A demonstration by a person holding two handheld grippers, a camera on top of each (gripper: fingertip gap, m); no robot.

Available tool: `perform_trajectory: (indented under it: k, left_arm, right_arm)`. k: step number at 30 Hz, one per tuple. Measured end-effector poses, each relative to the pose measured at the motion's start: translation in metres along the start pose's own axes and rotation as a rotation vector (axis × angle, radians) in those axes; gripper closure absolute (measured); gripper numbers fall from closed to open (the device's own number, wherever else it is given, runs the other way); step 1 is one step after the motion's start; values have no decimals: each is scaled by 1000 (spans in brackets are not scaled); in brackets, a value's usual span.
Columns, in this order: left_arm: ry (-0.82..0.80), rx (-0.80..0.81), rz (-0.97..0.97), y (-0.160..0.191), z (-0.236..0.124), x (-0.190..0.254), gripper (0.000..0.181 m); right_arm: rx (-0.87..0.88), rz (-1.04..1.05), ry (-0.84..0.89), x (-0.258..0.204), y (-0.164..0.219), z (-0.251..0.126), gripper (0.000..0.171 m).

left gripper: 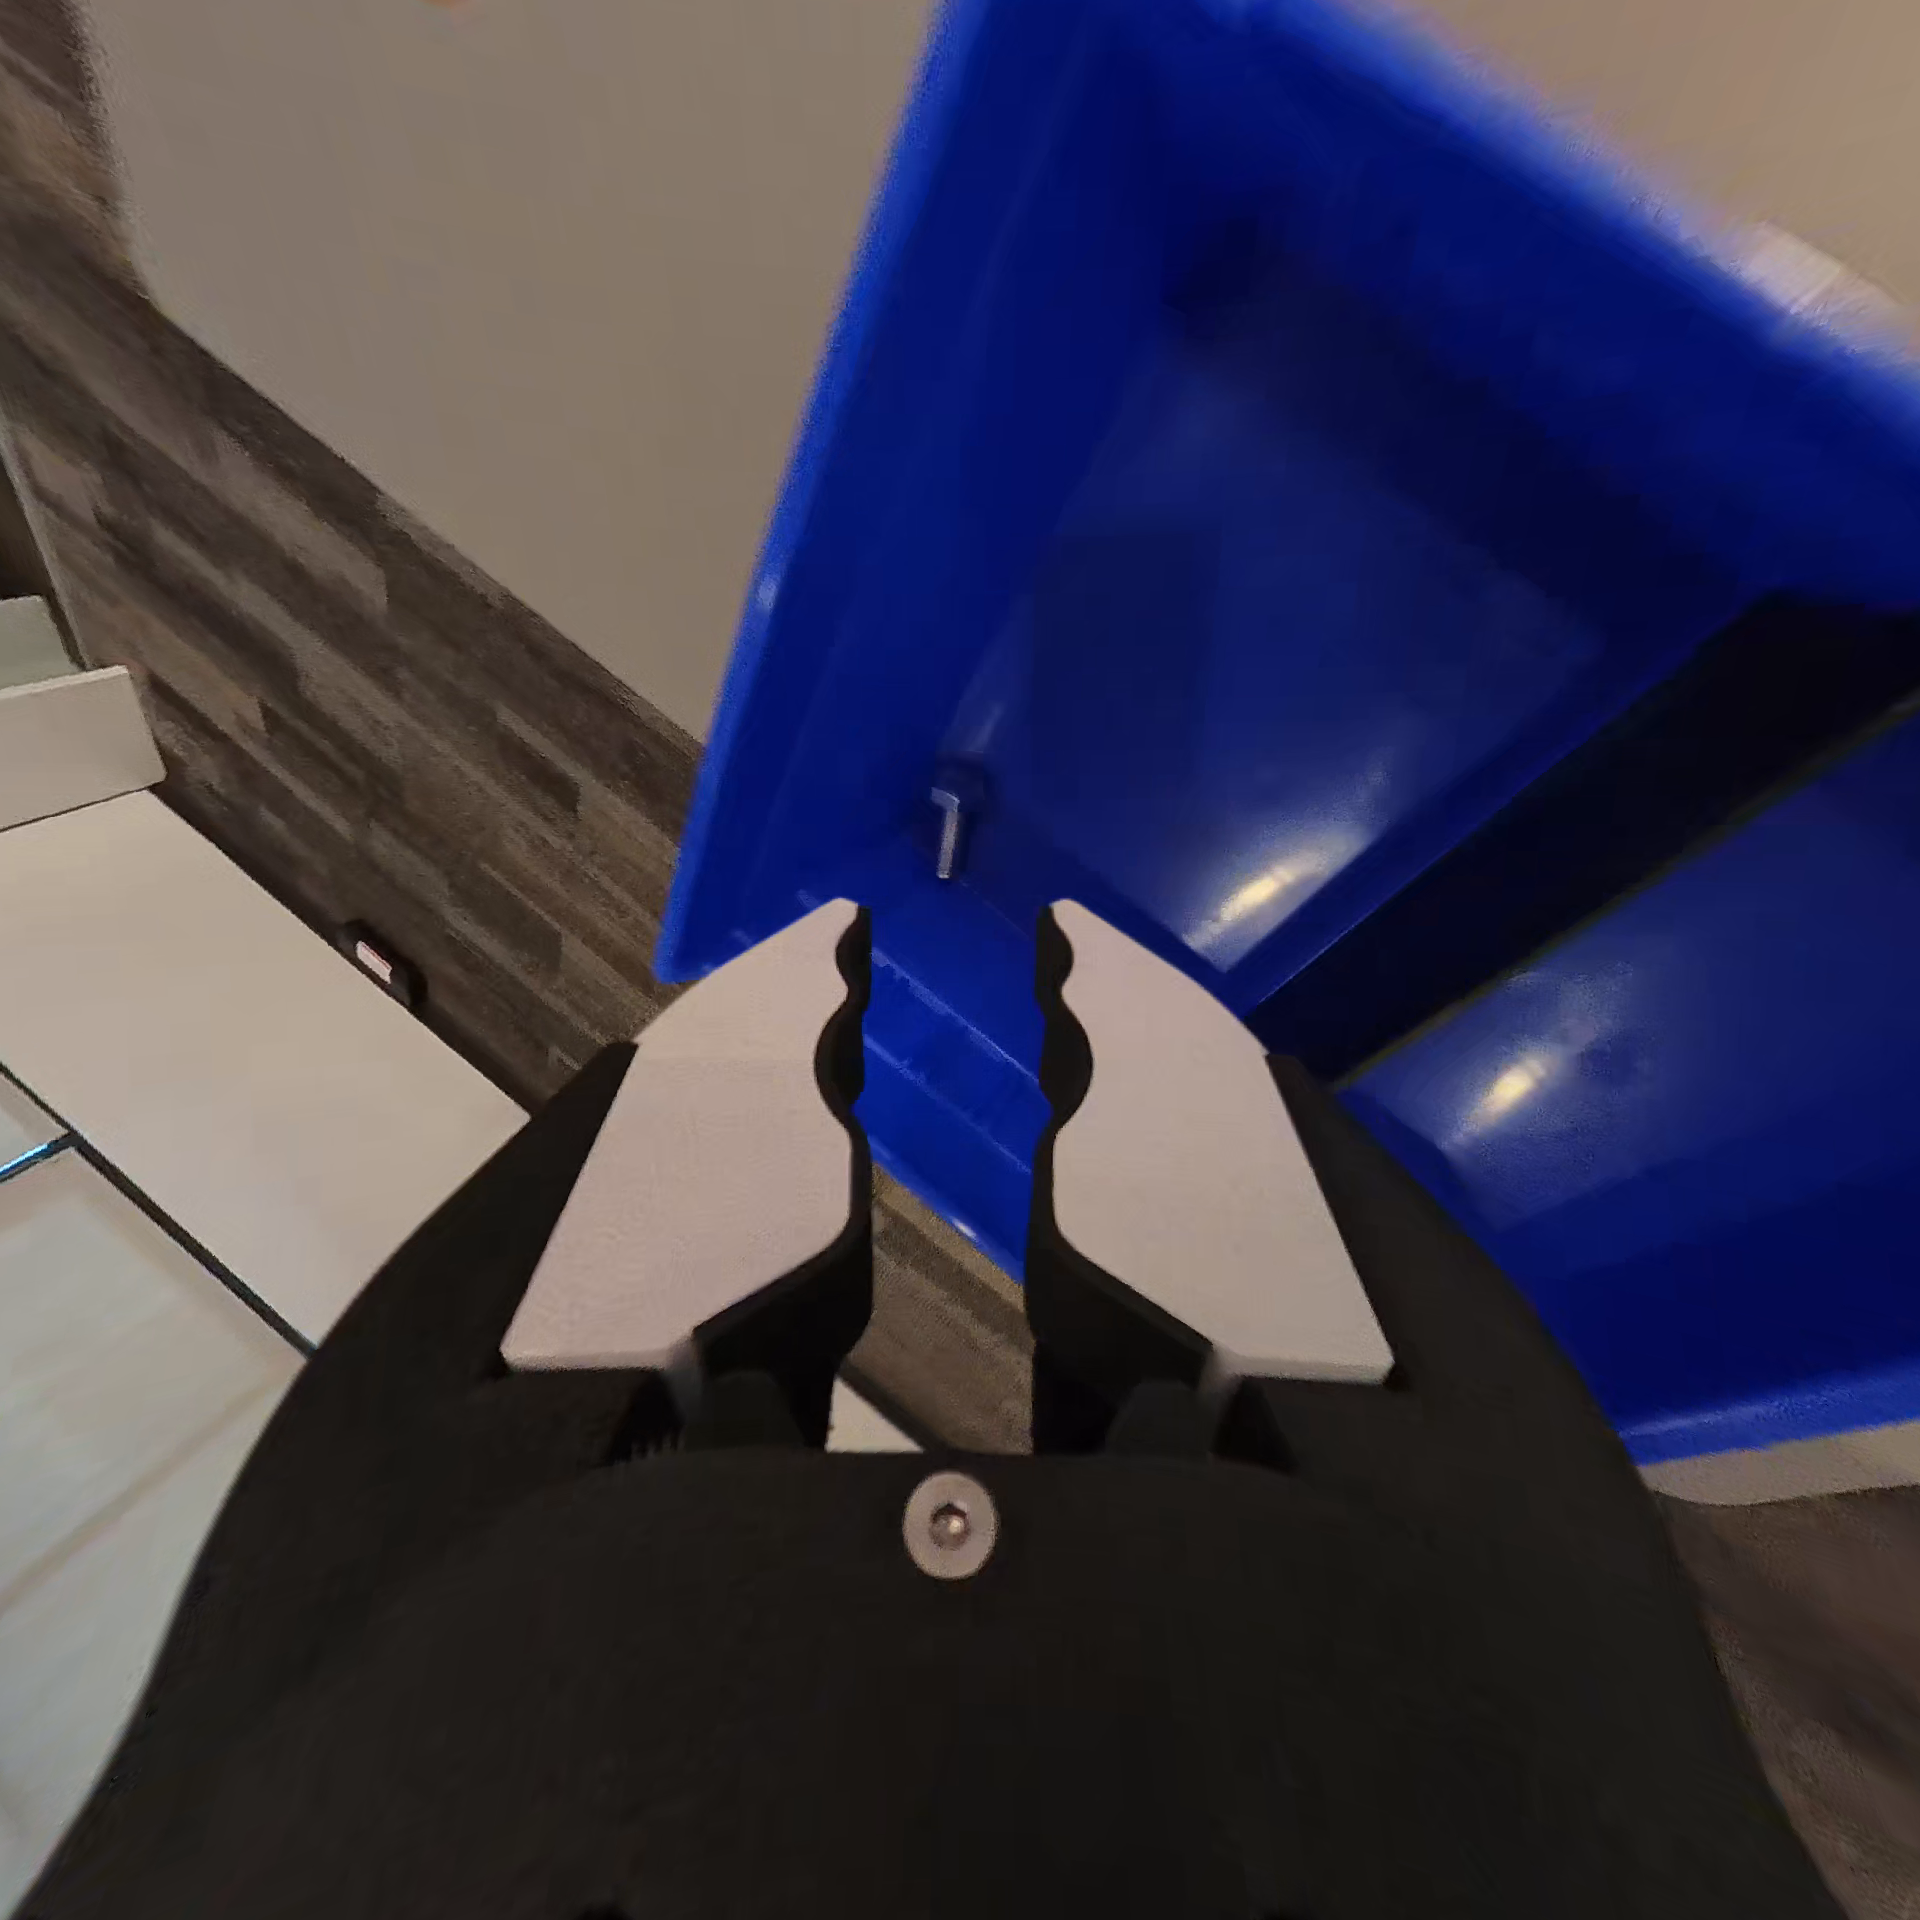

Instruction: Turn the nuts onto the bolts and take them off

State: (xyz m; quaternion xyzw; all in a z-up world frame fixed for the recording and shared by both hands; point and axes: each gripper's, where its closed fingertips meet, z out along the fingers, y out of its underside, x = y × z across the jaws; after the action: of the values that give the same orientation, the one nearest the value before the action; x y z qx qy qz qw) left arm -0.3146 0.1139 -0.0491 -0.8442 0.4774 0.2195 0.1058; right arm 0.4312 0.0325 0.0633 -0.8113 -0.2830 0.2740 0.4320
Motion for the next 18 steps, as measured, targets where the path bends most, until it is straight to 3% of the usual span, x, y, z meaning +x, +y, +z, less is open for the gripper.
perform_trajectory:
  k: [6, 12, 18]
  left_arm:
    - [31, -88, 124, 23, 62, 6, 148]
    - [20, -196, 229, 32, 91, 6, 148]
    - [28, -175, 190, 31, 109, 2, 151]
  right_arm:
    - [-46, 34, 13, -2, 4, 23, 154]
    - [-55, 28, 16, -1, -4, 37, 154]
    - [-78, 35, 13, 5, -3, 46, 154]
